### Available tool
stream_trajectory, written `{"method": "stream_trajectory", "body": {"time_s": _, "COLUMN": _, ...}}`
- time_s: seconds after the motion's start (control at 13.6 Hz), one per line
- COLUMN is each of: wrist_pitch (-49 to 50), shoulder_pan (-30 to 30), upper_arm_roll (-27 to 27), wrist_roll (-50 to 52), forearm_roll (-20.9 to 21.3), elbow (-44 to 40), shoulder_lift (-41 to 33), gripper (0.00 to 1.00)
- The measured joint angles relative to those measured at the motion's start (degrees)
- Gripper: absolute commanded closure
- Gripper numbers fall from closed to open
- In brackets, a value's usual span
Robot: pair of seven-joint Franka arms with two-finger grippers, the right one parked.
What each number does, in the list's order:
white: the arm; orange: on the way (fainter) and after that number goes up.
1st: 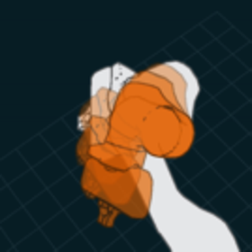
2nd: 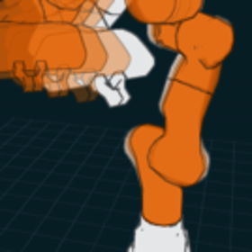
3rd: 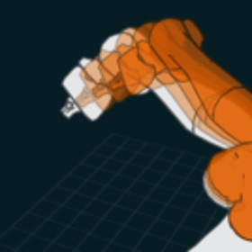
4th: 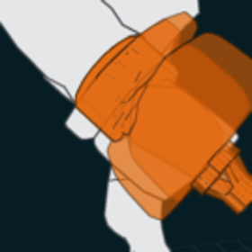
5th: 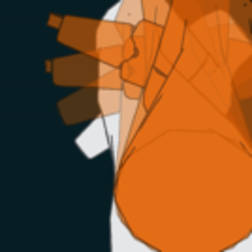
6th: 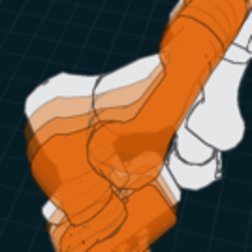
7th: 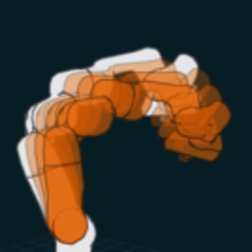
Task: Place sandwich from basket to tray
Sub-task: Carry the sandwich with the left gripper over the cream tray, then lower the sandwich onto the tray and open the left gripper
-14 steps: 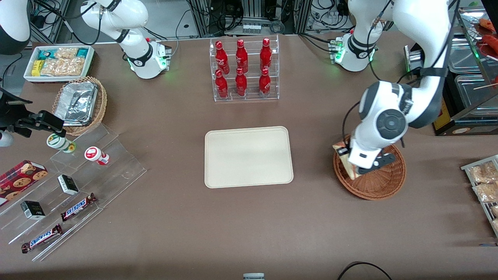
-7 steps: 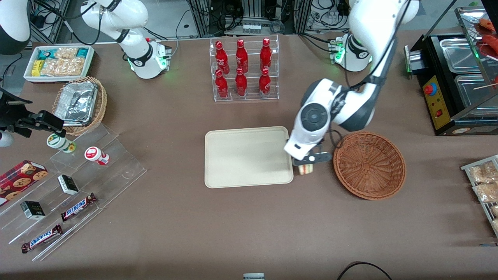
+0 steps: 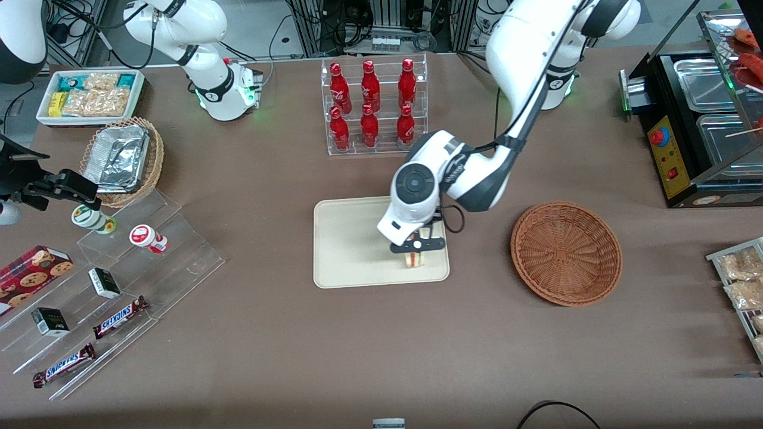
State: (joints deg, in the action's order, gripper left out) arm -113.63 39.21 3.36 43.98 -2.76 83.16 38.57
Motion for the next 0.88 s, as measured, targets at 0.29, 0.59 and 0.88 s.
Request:
{"method": "stream_trajectory", "body": {"time_s": 0.29, "wrist_pitch": -0.1, "shoulder_pan": 1.7, "upper_arm_roll": 0.0, "wrist_roll": 1.4, "forearm_roll": -0.1, "elbow": -4.0, "shoulder_lift": 3.6, "gripper": 1.00}}
{"method": "stream_trajectory", "body": {"time_s": 0.59, "wrist_pitch": -0.3, "shoulder_pan": 2.2, "upper_arm_roll": 0.6, "wrist_roll": 3.0, "forearm_roll": -1.3, "elbow": -7.4, "shoulder_lift": 6.2, "gripper": 1.00}}
{"method": "stream_trajectory", "body": {"time_s": 0.88, "wrist_pitch": -0.9, "shoulder_pan": 3.5, "upper_arm_roll": 0.7, "wrist_roll": 5.2, "forearm_roll": -1.4, "elbow": -9.5, "shoulder_lift": 8.3, "gripper": 1.00}}
